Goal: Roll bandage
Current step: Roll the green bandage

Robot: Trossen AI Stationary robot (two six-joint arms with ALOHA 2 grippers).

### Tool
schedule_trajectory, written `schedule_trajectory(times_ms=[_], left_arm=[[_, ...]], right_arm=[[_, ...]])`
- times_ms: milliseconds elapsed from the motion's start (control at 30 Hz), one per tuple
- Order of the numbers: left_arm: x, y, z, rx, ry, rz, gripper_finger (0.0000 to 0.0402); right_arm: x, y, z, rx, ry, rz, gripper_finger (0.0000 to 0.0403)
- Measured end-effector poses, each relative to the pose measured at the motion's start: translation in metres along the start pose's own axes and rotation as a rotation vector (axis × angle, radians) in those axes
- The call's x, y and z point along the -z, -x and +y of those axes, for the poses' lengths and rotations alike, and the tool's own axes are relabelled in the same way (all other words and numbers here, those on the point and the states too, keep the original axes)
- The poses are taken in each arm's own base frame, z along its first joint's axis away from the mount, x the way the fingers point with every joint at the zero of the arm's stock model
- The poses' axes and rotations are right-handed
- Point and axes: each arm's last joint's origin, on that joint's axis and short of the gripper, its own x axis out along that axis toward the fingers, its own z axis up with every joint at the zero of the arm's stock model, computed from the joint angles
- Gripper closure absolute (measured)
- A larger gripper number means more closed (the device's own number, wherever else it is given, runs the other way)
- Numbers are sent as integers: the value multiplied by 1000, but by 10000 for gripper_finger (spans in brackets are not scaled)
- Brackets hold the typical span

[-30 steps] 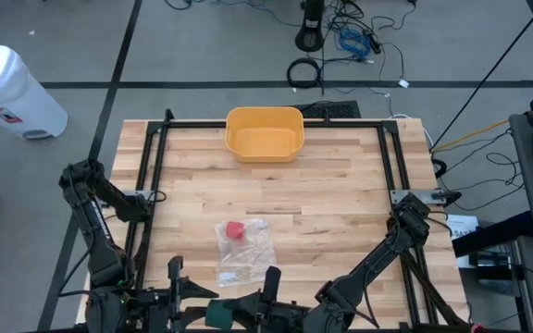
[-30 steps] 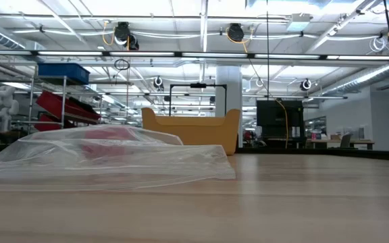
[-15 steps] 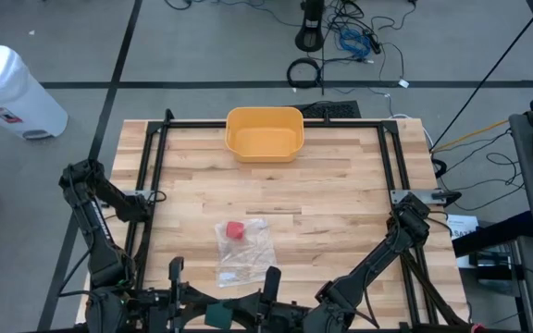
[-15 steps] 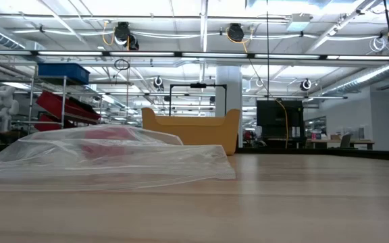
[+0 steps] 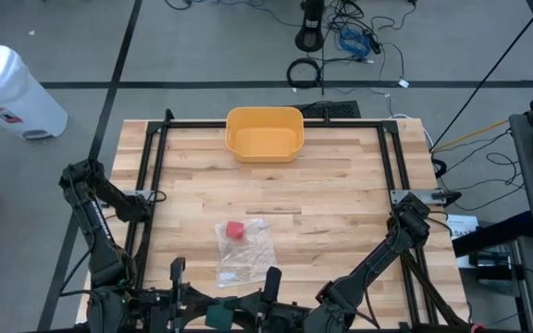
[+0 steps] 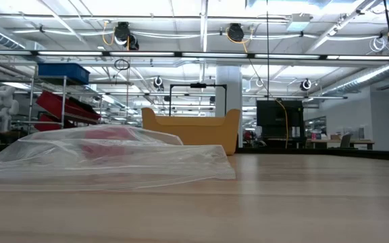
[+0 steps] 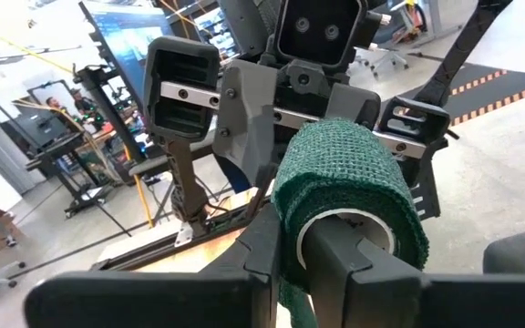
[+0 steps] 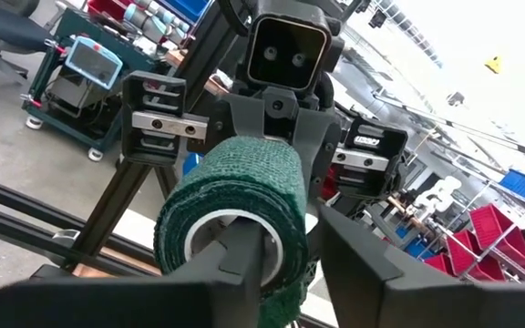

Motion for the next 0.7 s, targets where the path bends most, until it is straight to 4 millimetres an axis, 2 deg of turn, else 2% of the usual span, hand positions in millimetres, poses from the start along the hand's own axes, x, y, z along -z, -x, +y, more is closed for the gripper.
schedule_trajectory(times_ms=[300, 700], left_arm=[[0, 0, 0, 5, -1, 0, 361], [0, 0, 0, 0, 2, -1, 360]], right_arm=[[-2, 5, 2, 26, -10, 20, 251], [-13, 26, 14, 55, 8, 38, 232]])
